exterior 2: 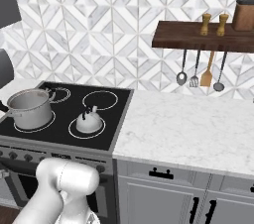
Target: Pick the kettle from the counter and place it on a stove burner. Then turn the burner on.
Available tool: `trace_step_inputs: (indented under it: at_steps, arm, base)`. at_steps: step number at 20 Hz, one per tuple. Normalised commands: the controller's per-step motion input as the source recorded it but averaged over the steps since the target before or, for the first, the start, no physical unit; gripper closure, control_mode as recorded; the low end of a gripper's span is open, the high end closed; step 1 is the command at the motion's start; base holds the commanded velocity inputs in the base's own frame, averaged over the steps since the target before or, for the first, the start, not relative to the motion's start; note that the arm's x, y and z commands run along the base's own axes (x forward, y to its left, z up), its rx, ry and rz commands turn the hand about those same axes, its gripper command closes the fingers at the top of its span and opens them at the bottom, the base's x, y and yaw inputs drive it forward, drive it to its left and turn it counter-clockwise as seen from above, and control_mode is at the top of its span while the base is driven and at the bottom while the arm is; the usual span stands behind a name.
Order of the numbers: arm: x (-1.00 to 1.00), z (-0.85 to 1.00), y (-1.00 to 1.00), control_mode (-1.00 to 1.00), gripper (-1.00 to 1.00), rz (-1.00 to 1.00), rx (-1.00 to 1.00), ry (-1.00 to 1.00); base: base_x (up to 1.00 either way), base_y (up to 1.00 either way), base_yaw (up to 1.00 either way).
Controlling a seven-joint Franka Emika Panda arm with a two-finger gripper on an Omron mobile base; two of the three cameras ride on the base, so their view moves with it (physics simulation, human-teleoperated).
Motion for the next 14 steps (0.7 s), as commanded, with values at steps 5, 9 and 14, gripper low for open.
trace_step_inputs:
  at_steps: [5, 9, 14]
  arm:
    - [0.34, 0.13, -0.20, -1.00, -1.00, 0.15, 0.43, 0.00]
    - [0.15, 0.03, -0.38, -1.00, -1.00, 0.37, 0.08, 0.00]
    - [0.01, -0.08, -0.35, -1.00, -1.00, 0.39, 0.03, -0.05]
  base:
    - [0.00, 0.00, 0.00]
    - [0.00, 0.00, 0.00]
    - [0.00, 0.00, 0.00]
